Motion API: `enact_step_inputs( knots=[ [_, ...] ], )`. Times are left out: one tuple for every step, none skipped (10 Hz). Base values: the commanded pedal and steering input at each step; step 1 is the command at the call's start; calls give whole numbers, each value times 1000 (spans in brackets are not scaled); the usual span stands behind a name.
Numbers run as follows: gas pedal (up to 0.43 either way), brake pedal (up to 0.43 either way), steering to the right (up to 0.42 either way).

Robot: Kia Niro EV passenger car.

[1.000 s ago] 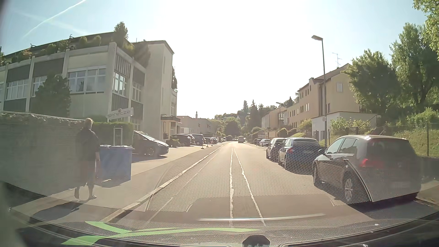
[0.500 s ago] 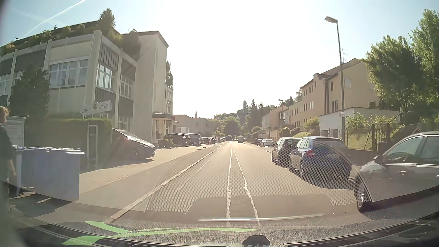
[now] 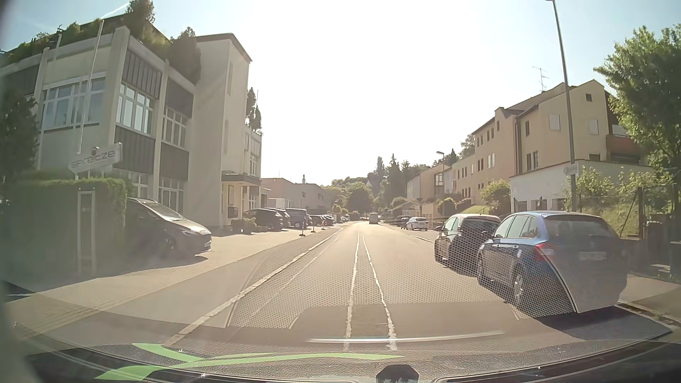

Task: Follow the waypoints while adhering to traffic rules and regulations

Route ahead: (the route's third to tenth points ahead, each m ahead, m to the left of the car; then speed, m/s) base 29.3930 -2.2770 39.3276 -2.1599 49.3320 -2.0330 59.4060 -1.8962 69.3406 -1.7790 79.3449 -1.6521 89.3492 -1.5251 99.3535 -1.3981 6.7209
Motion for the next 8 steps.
enact_step_inputs(
  knots=[
    [79,0,0],
    [79,0,0],
    [79,0,-1],
    [79,0,-3],
    [79,0,-4],
    [87,0,-4],
    [87,0,-5],
    [87,0,-4]
  ],
)
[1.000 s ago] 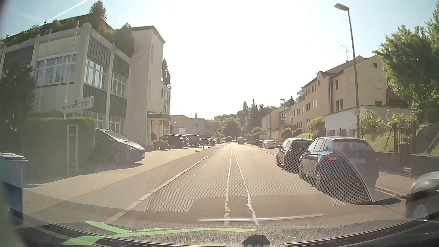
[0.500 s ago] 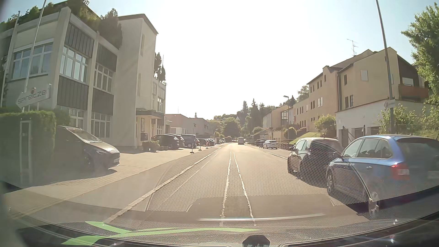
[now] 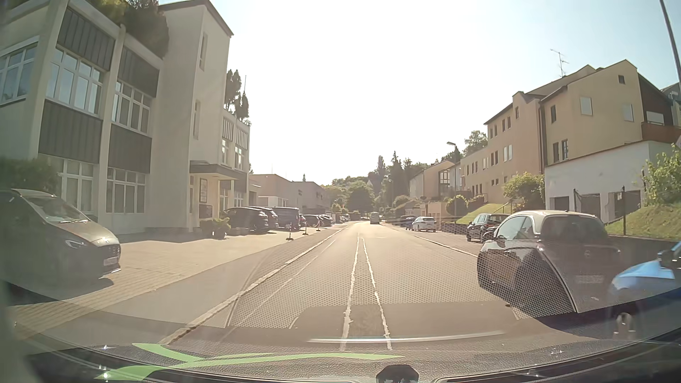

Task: Follow the waypoints while adhering to traffic rules and regulations

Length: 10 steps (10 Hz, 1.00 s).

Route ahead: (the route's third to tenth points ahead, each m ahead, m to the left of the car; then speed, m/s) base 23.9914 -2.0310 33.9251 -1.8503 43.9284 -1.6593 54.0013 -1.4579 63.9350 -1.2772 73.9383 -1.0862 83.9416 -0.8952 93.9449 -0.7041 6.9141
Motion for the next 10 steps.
enact_step_inputs(
  knots=[
    [87,0,-5],
    [87,0,-5],
    [87,0,-4],
    [87,0,-4],
    [87,0,-5],
    [87,0,-5],
    [87,0,-5],
    [87,0,-5],
    [87,0,-5],
    [87,0,-5]
  ],
)
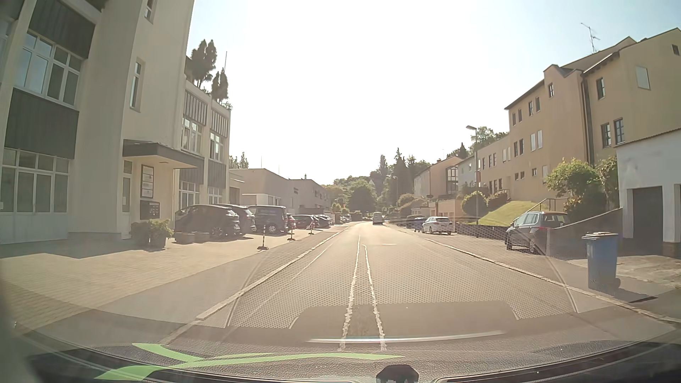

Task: Follow the waypoints while adhering to traffic rules and regulations

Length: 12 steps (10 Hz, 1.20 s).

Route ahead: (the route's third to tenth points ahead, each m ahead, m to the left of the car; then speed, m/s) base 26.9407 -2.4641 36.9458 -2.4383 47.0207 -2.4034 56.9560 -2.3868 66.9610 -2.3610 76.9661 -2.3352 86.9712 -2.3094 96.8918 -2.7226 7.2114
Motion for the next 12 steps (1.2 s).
enact_step_inputs(
  knots=[
    [87,0,-5],
    [87,0,-4],
    [98,0,-5],
    [110,0,-4],
    [110,0,-5],
    [110,0,-5],
    [110,0,-5],
    [110,0,-5],
    [110,0,-6],
    [110,0,-7],
    [110,0,-7],
    [110,0,-6]
  ],
)
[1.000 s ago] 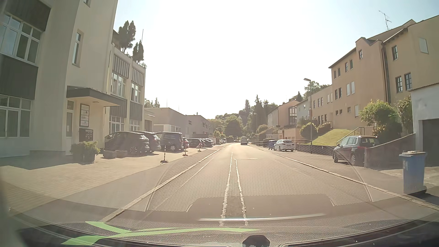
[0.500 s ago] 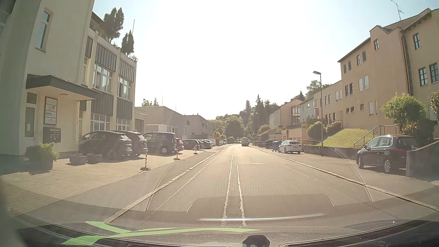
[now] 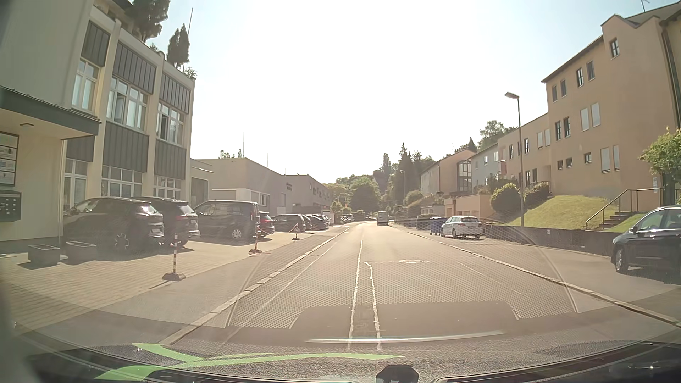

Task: Follow the waypoints while adhering to traffic rules and regulations

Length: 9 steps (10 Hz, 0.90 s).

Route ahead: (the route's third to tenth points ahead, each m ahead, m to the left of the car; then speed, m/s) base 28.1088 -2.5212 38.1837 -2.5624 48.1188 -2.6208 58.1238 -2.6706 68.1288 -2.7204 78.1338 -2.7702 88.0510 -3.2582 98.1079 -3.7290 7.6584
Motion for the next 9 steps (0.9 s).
enact_step_inputs(
  knots=[
    [110,0,-3],
    [98,0,2],
    [98,0,4],
    [87,0,7],
    [79,0,12],
    [79,0,22],
    [79,0,30],
    [79,0,38],
    [39,0,40]
  ],
)
